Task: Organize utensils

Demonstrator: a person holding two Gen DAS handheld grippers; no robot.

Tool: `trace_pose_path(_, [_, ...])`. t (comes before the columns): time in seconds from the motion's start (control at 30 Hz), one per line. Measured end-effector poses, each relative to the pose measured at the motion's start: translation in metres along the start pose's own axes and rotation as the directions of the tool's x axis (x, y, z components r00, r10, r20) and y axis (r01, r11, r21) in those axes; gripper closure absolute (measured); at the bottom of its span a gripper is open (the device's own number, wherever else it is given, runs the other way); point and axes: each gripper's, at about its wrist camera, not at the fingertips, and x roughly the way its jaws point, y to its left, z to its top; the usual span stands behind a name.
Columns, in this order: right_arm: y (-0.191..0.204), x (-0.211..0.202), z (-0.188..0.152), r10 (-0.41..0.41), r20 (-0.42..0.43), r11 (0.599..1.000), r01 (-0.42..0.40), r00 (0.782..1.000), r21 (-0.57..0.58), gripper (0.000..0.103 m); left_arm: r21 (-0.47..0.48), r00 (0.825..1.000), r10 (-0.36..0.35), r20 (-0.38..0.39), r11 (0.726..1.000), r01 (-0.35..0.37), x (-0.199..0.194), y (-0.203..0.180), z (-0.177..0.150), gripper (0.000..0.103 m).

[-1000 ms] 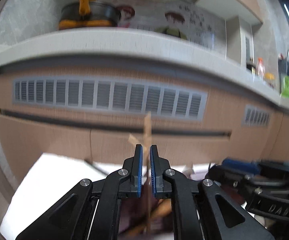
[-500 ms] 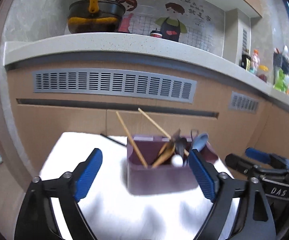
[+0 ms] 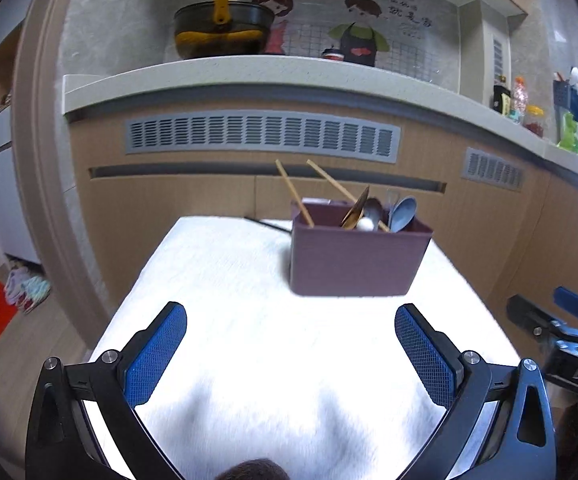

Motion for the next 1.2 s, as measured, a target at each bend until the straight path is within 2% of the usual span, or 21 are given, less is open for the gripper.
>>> trace_pose_path(0.17, [0.000,-0.006,-0.009,-0.018,-0.001,1.000,0.018,1.000,-0.011,0.002,0.072,0.999,0.030,-0.016,0.997,-0.029,-0.003,-0.014,-0.011,0.000])
trace_pose_path(1.2, [-0.003,-0.006,-0.017,-0.019,-0.019,1.000,0.019,1.000,-0.012,0.002,0.054,0.999,0.011,-0.040,0.999,-0.008,-0.001,-0.010,-0.011,0.000])
